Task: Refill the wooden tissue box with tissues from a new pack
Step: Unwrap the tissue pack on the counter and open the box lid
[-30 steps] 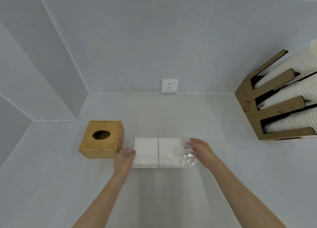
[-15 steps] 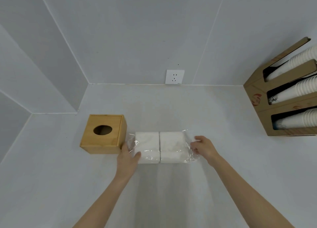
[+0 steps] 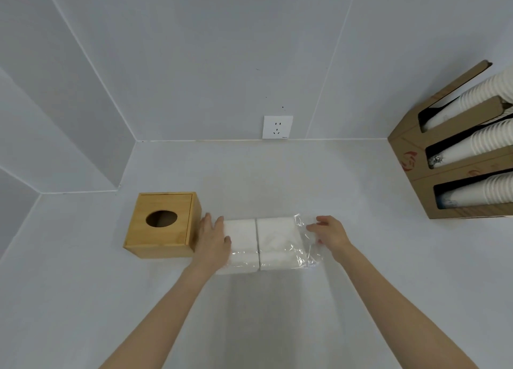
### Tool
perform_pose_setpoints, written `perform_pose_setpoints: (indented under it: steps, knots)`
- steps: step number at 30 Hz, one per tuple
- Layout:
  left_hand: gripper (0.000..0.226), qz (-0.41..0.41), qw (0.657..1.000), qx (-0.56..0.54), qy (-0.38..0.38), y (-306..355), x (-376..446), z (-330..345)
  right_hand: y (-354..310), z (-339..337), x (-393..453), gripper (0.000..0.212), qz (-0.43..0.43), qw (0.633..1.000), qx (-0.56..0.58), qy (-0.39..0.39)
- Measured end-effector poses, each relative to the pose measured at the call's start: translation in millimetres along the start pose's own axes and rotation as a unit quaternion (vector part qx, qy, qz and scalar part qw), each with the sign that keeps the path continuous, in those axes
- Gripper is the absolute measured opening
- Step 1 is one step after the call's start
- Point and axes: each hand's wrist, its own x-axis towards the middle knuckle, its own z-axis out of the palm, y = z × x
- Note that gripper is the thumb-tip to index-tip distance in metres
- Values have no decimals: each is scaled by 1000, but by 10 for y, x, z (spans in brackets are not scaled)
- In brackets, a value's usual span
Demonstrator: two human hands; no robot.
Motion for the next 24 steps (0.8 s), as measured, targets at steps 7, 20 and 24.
perform_pose_setpoints:
  steps: [7,20,24]
  knots:
    - [47,-8,986,104,-127,-9,374,-105,-120,5,117,24,29,998,40,-48]
    - [38,21,986,71,-149,149,442,-463,-359,-121,131,16,-59,998,13,-29]
    - [30,88,994,66,-4,301,351,-756,-569,-309,37,18,-148,985,70,-47]
